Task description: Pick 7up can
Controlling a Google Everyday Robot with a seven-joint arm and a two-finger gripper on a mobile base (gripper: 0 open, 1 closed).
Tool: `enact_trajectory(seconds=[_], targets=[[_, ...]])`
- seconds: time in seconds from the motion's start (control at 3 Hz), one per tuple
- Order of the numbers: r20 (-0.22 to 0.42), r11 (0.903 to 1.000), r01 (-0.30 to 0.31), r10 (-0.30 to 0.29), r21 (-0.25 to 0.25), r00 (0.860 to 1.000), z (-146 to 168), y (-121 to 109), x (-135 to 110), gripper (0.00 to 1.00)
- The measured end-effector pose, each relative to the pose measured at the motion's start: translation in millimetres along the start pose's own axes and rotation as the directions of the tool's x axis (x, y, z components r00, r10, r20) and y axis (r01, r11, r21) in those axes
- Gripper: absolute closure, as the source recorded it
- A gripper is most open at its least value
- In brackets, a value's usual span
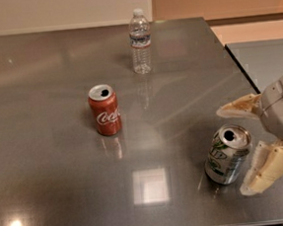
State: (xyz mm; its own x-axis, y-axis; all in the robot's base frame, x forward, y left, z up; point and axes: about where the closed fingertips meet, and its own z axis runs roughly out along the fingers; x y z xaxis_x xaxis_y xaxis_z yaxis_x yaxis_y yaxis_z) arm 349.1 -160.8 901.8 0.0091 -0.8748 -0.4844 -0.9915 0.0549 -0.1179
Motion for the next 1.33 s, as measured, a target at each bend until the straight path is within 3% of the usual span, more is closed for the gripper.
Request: enact_trajectory(seconds=[1.0, 1.33], targets=[[0.003, 1.0, -0.001, 0.001, -0.001, 1.0, -8.2, -9.0, -4.5, 0.88], [0.007, 1.0, -0.002, 0.002, 0.008, 1.0, -31.3, -20.8, -15.0, 1.0]])
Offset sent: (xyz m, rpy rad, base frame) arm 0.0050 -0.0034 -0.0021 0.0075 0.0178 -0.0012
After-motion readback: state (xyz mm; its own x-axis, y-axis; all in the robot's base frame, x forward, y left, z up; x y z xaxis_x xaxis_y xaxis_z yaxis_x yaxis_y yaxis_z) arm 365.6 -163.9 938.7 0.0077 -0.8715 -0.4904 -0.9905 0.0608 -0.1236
